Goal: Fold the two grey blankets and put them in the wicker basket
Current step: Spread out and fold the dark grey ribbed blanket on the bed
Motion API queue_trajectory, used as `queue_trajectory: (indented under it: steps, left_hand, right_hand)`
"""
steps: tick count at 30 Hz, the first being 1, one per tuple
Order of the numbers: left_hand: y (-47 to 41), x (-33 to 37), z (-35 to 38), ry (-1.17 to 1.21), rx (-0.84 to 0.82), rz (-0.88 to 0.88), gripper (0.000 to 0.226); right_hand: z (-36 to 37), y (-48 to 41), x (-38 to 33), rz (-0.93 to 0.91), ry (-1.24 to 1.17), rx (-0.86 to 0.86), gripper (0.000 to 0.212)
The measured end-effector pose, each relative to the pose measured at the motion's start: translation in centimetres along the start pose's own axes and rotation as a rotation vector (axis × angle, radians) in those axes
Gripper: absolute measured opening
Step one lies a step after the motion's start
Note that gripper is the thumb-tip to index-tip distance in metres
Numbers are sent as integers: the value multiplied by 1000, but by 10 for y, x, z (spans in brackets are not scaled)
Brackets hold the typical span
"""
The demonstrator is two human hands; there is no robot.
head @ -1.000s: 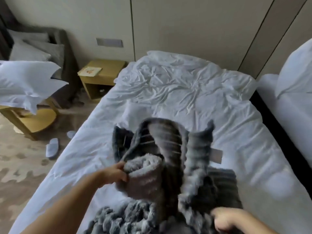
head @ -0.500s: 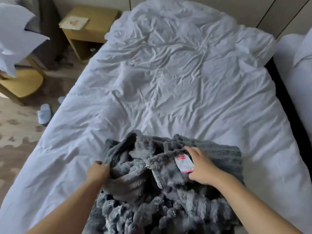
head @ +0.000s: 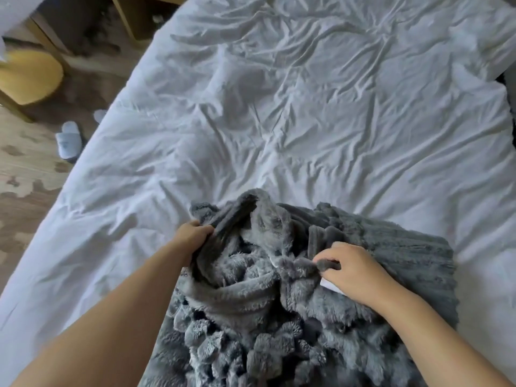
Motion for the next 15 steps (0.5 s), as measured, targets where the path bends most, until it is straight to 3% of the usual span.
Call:
queue_trajectory:
  steps: [2,5,8,11,15]
  left_hand:
    - [19,17,-8,180,8,38,10]
    - [56,57,-27,408,3,155,16]
    - [106,116,-47,523,-61,353,28]
    - [169,184,-57,603,-163,578,41]
    - [246,252,-63,640,-255,819,31]
  right_hand:
    - [-23,9,-2,92,-86,136,21]
    - [-85,31,-4,232,-360,521,26]
    - [-163,64,-22,171,-701,775,32]
    - [-241,101,-49,-31,-857,818,40]
    - [-308,164,-74,-453,-1034,679,18]
Point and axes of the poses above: each hand's wrist, its own y-axis away from the middle knuckle, its own z-axis out of the palm, x = y × z, the point moved 5 cm from there along -y, towards the middle knuckle, and after that the axes turned 5 degrees about y, right-handed, at the moved point
